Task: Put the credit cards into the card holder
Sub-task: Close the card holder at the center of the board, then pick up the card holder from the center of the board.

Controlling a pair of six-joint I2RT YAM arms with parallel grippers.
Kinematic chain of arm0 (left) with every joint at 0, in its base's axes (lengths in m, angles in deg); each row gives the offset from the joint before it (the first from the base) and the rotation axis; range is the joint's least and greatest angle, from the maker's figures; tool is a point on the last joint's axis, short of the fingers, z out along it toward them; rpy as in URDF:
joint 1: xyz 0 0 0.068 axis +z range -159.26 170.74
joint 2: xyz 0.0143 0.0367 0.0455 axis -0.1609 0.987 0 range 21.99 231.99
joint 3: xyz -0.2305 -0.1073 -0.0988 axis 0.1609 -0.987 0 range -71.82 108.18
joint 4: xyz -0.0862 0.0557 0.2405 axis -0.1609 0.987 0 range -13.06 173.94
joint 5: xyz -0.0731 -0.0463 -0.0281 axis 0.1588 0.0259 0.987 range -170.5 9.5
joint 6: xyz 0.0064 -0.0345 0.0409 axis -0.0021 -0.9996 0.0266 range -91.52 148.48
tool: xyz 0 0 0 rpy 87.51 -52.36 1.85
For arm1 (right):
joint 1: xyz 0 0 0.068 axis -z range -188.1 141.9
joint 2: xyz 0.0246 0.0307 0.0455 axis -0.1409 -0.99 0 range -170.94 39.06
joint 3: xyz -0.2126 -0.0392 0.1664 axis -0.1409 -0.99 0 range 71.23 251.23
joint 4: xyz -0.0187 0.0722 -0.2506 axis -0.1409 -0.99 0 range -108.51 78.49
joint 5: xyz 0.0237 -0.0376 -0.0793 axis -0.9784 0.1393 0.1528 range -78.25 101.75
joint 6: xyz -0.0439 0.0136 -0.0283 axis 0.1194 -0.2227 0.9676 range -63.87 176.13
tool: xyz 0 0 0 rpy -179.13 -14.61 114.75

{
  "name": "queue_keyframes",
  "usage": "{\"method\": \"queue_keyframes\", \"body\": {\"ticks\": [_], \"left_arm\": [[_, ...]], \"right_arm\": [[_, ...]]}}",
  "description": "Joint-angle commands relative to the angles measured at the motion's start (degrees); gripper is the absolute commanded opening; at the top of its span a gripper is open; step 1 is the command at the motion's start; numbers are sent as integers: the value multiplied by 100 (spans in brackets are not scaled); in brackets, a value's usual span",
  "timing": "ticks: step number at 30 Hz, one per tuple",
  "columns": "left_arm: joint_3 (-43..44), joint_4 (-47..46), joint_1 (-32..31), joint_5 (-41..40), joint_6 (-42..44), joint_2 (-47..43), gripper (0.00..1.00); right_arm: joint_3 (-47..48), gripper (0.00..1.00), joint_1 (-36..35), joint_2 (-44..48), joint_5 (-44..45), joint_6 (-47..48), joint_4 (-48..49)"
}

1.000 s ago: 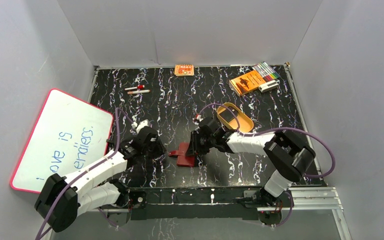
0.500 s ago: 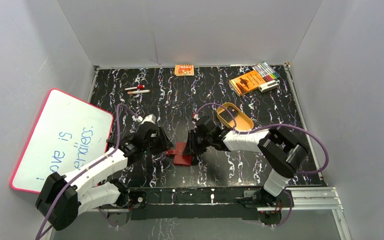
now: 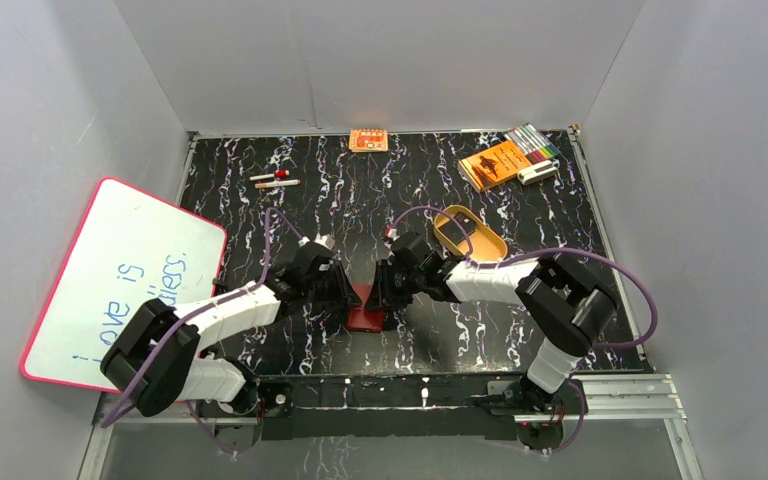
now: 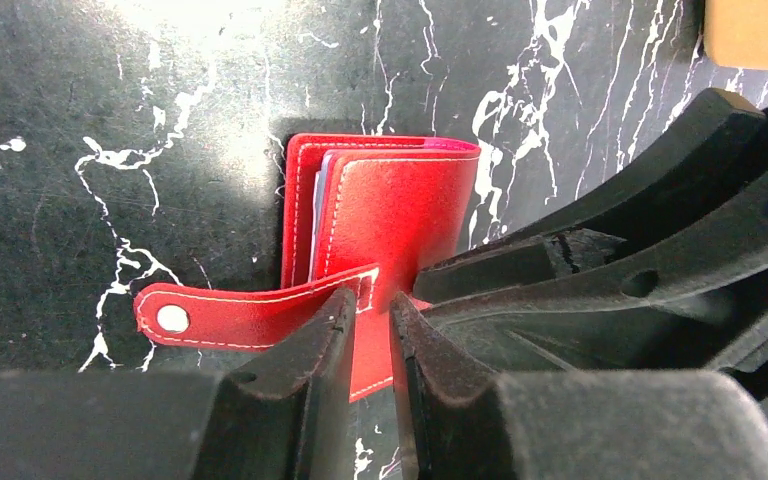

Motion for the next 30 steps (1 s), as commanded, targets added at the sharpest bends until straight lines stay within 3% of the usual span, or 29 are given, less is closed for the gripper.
{"method": "queue_keyframes", "body": {"ticks": [1, 11, 22, 30], "left_arm": [[-92, -47, -4, -37, 25, 20, 17], [-349, 135, -2, -530, -13, 65, 11], [-485, 45, -2, -635, -43, 184, 9], [-590, -1, -4, -706, -53, 276, 9]], "right_arm": [[46, 36, -35, 162, 178, 51, -295], [-127, 60, -36, 904, 321, -95, -461], [-824, 67, -5, 1288, 615, -603, -95], [-1302, 67, 95, 923, 122, -1141, 1196]]}}
